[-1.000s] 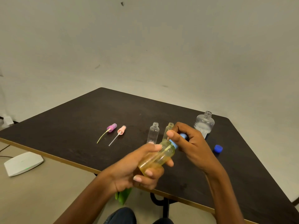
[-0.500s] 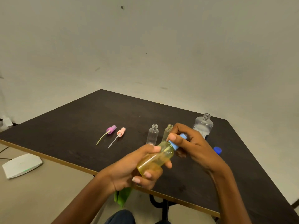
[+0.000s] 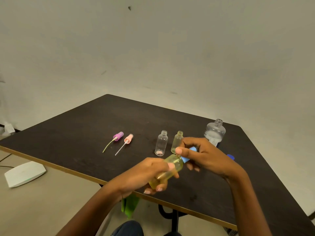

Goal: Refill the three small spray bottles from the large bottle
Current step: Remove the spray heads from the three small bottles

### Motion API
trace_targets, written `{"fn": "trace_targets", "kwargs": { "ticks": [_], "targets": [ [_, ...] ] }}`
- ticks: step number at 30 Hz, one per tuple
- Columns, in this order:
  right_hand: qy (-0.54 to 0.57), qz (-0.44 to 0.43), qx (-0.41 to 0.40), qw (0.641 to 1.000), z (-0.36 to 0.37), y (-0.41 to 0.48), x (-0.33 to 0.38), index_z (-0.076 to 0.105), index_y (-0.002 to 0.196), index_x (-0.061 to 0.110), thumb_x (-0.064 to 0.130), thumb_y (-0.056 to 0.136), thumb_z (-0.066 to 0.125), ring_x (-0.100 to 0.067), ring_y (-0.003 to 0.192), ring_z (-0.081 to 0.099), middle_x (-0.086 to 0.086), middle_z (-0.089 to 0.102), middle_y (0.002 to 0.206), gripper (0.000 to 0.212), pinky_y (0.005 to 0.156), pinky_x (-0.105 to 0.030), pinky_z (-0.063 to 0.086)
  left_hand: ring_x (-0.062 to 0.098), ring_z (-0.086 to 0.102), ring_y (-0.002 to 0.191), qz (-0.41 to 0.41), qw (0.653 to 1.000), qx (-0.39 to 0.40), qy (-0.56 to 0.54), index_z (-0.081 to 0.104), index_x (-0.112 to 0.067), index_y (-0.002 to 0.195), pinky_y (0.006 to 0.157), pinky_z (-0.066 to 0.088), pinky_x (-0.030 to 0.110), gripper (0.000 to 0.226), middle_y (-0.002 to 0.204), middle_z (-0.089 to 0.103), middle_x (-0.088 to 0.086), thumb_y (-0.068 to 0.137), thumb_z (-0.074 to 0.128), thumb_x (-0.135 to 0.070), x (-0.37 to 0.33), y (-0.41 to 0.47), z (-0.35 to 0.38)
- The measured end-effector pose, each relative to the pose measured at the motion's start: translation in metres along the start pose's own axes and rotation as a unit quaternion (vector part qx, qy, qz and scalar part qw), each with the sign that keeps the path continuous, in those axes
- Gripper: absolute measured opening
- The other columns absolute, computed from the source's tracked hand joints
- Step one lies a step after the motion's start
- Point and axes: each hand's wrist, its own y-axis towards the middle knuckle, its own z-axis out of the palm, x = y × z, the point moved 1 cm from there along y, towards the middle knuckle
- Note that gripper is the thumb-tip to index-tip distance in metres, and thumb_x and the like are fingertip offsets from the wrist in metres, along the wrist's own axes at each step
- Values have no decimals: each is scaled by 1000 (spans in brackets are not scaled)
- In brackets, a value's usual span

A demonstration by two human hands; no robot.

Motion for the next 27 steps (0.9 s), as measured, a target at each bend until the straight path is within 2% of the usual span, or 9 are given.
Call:
{"fn": "trace_targets", "kwargs": {
  "ticks": [2, 5, 8, 11, 16, 20, 24, 26, 27],
  "targets": [
    [28, -15, 5, 999, 1, -1, 0, 58, 80, 14, 33, 85, 61, -11, 58, 55, 2, 61, 67, 20, 51, -19, 45, 3, 33, 33, -18, 996, 43, -80, 65, -11, 95, 41, 21, 15, 42, 50, 46, -3, 84, 48, -47, 3, -1, -1],
    [53, -37, 1, 998, 2, -2, 2, 58, 88, 12, 21, 81, 61, -9, 67, 59, 5, 65, 80, 11, 60, -21, 50, 0, 34, 30, -38, 959, 140, -242, 66, -12, 92, 47, 18, 21, 41, 48, 45, -8, 79, 58, -50, 14, -1, -4],
    [45, -40, -8, 998, 2, -1, -1, 60, 90, 17, 20, 78, 65, -10, 77, 61, 8, 65, 87, 13, 68, -21, 52, -1, 39, 32, -32, 934, 190, -300, 65, -13, 95, 48, 26, 19, 40, 49, 48, -10, 81, 59, -50, 24, 2, -3],
    [60, -57, -46, 996, 3, -1, -7, 66, 88, 24, 29, 71, 72, -15, 87, 61, 5, 64, 92, 18, 76, -26, 53, 0, 42, 35, -22, 932, 186, -312, 62, -13, 102, 51, 32, 19, 41, 52, 49, -8, 84, 55, -49, 28, 1, -4],
    [107, -69, -135, 983, -1, -2, -17, 68, 84, 18, 17, 67, 80, -14, 87, 64, 2, 67, 89, 21, 71, -22, 52, 8, 43, 42, -10, 969, 84, -233, 57, -12, 107, 56, 35, 25, 44, 57, 48, 0, 82, 49, -47, 25, -8, -13],
    [130, -61, -205, 968, -2, -2, -21, 64, 84, 11, 13, 62, 70, -10, 82, 65, 6, 69, 84, 23, 68, -18, 52, 13, 53, 58, -24, 991, -11, -128, 55, -13, 116, 63, 45, 25, 46, 71, 59, 3, 87, 44, -47, 14, -17, -22],
    [140, -44, -251, 957, 0, -3, -29, 64, 85, 13, 15, 65, 69, -13, 77, 65, 3, 68, 85, 22, 64, -19, 53, 15, 62, 74, -5, 985, -133, -108, 56, -16, 115, 74, 47, 30, 46, 82, 68, 2, 80, 46, -44, 3, -18, -32],
    [147, -36, -278, 949, 1, -3, -35, 64, 86, 12, 14, 67, 69, -13, 73, 64, 0, 67, 85, 20, 63, -20, 53, 9, 61, 89, 15, 979, -198, -54, 56, -26, 109, 86, 44, 31, 32, 98, 65, -3, 84, 45, -43, 0, -11, -39],
    [155, -36, -292, 943, 1, -3, -38, 64, 87, 11, 15, 67, 69, -14, 72, 64, -1, 67, 85, 21, 63, -20, 53, 3, 57, 94, 22, 975, -219, 1, 53, -31, 107, 87, 42, 26, 22, 104, 60, -9, 89, 44, -41, -2, -4, -44]
  ]
}}
